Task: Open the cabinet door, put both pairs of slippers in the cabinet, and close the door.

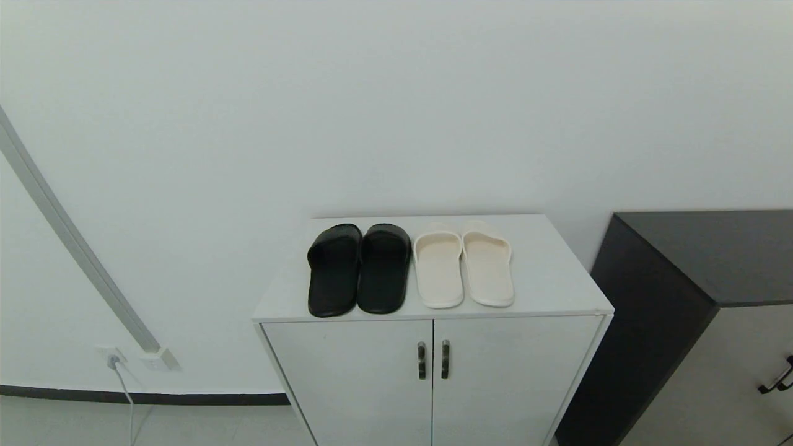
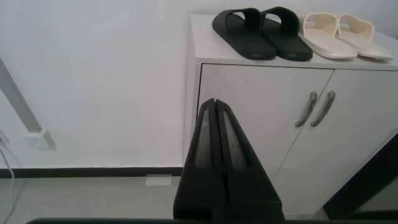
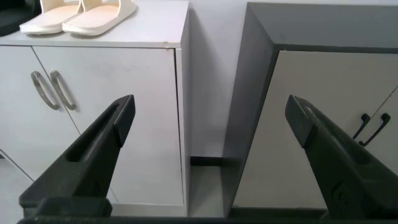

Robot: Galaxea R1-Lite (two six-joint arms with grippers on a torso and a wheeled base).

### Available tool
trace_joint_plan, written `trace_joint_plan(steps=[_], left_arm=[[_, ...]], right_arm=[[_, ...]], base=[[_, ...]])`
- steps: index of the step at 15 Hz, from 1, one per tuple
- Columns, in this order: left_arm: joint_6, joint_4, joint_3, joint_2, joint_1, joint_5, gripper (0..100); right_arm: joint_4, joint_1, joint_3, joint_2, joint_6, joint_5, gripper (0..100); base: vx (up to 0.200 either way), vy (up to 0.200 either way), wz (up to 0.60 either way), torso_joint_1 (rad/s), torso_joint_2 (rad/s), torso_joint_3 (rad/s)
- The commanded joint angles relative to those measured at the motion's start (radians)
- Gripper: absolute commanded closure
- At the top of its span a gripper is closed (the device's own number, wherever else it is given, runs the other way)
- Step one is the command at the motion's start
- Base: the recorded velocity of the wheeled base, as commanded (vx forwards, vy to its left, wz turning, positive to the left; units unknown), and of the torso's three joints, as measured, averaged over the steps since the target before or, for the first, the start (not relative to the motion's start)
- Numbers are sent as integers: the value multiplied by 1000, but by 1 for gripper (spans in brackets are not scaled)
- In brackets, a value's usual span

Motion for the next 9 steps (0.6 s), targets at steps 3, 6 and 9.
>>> trace_joint_plan(steps=[3, 6, 9], left_arm=[[5, 0, 0, 1, 0, -2, 100], [3, 0, 0, 1, 0, -3, 100], [5, 0, 0, 1, 0, -3, 100]], right_arm=[[0, 0, 0, 1, 4, 3, 0], [-1, 2, 0, 10, 3, 28, 0], [-9, 3, -213, 47, 46, 26, 0]], base=[[0, 0, 0, 0, 0, 0], [0, 0, 0, 0, 0, 0], [0, 0, 0, 0, 0, 0]])
